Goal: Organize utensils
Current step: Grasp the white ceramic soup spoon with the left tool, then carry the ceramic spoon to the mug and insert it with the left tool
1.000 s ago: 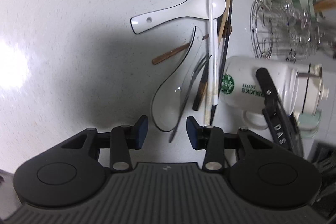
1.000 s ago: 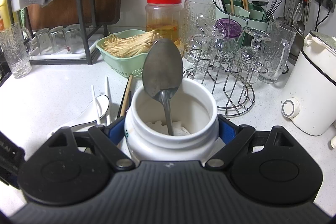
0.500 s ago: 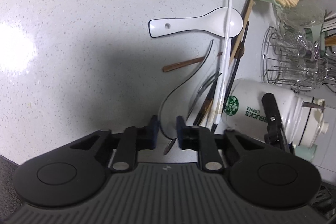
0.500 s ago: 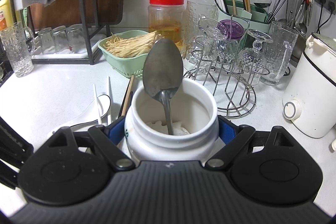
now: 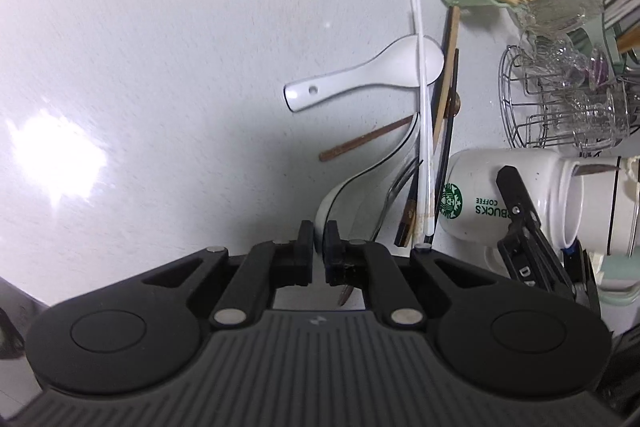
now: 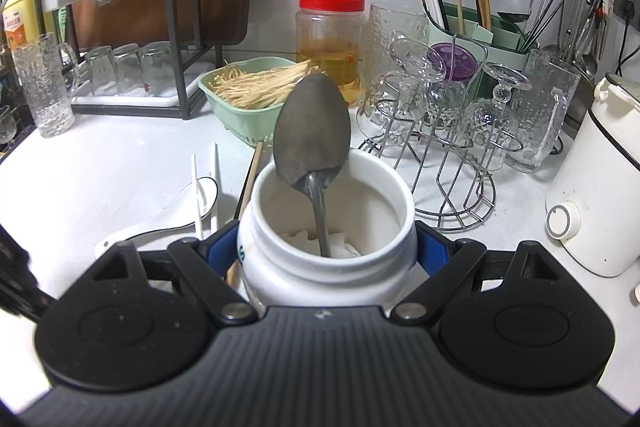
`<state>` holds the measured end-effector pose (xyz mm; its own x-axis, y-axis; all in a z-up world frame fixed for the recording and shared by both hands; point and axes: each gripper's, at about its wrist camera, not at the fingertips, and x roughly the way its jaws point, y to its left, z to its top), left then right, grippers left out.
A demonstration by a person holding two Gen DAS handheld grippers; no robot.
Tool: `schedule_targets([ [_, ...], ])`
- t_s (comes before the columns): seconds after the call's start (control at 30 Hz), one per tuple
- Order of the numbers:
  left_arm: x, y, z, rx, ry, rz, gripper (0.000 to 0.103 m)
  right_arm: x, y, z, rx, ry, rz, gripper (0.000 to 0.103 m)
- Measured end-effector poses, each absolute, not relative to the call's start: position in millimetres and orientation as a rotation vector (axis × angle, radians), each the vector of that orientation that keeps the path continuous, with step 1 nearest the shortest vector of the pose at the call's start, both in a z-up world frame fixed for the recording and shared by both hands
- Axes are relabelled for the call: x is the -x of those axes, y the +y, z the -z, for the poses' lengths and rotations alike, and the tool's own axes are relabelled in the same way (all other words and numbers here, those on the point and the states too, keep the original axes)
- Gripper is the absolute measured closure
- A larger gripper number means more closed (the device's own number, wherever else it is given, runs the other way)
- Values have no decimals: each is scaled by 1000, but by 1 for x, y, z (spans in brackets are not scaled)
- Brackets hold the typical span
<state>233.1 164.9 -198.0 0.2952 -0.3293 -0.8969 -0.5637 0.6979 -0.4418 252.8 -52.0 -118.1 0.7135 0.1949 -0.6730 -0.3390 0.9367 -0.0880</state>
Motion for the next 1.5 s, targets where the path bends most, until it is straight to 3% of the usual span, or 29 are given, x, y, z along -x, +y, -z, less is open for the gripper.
schedule_targets([
  [0.57, -238, 171, 115, 664, 1302, -110, 97, -252, -53, 118, 219, 720, -331, 12],
  [1.07, -267, 131, 25, 442, 1424, 97, 97, -246, -55, 117, 246, 713, -410, 12],
  [1.5, -335, 82, 37, 175, 1582, 155, 97, -245, -54, 117, 246, 715, -414, 12],
])
